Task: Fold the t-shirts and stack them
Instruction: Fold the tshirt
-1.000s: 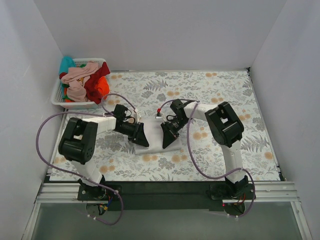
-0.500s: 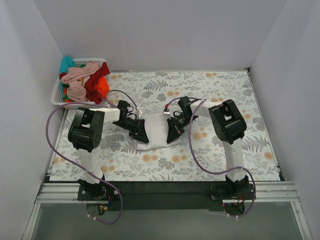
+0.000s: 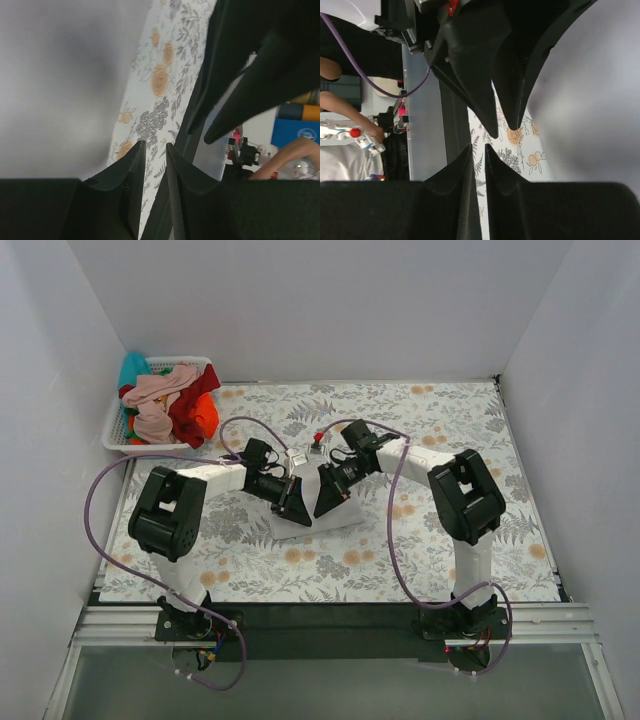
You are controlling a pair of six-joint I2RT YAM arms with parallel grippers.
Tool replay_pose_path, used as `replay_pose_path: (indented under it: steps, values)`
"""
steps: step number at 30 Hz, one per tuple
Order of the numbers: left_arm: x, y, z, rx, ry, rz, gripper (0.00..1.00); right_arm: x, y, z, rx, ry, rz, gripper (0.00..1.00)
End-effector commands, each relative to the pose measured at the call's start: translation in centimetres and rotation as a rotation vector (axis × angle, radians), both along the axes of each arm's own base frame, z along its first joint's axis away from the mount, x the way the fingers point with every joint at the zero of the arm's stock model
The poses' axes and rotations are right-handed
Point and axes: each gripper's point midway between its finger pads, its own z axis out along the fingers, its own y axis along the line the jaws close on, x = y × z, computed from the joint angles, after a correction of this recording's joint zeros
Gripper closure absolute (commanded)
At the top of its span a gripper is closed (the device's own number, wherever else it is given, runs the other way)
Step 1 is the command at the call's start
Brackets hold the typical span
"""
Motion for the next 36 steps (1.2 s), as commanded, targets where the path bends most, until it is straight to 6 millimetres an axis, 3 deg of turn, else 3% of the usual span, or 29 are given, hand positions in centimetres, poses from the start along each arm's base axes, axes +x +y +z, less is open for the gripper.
replay_pose_path:
  steps: [1,5,9,11,16,17,19,26,28,31,34,36]
  values:
    - [-0.7,0.5,-2.4,0.020,0.134,0.032,0.78,-0.7,1.1,-2.3,-0.017,0.090,0.027,0.79]
    - [-1.5,1.5,-6.0,0.077,0.247,0.053,0.79,-1.6,0.8,-7.0,-0.100,0.162,0.028,0.81]
    - [-1.6,2.4,-8.1,0.113,0.300,0.083,0.79,-2.2,0.0,-9.8,-0.154,0.166,0.030,0.82]
    - [-1.5,2.7,-8.4,0.117,0.315,0.090,0.79,-2.4,-0.3,-10.3,-0.165,0.167,0.030,0.83]
    - [-1.9,3.3,-8.0,0.105,0.305,0.081,0.79,-3.3,-1.1,-9.4,-0.155,0.149,0.036,0.83]
    - [-1.8,3.4,-7.6,0.097,0.297,0.085,0.79,-3.2,-1.1,-8.3,-0.138,0.124,0.037,0.83]
    - [-1.6,3.4,-6.3,0.069,0.259,0.073,0.79,-3.5,-1.4,-7.4,-0.124,0.093,0.042,0.83]
    - [-1.6,3.0,-0.3,-0.081,0.133,0.012,0.78,-3.2,-2.2,-0.8,-0.025,-0.060,0.043,0.81]
    - [-1.2,2.9,1.1,-0.097,0.086,0.011,0.77,-2.8,-2.4,-0.1,-0.011,-0.078,0.031,0.80]
    - [-0.4,2.9,1.3,-0.082,0.063,0.034,0.77,-2.3,-2.6,-1.3,-0.031,-0.059,0.022,0.80]
    - [-0.6,3.3,-0.2,-0.045,0.104,0.036,0.77,-1.7,-2.8,-3.4,-0.058,-0.009,0.014,0.81]
    - [-0.4,4.6,-2.3,-0.003,0.143,0.057,0.77,-0.8,-3.4,-4.9,-0.077,0.013,-0.005,0.82]
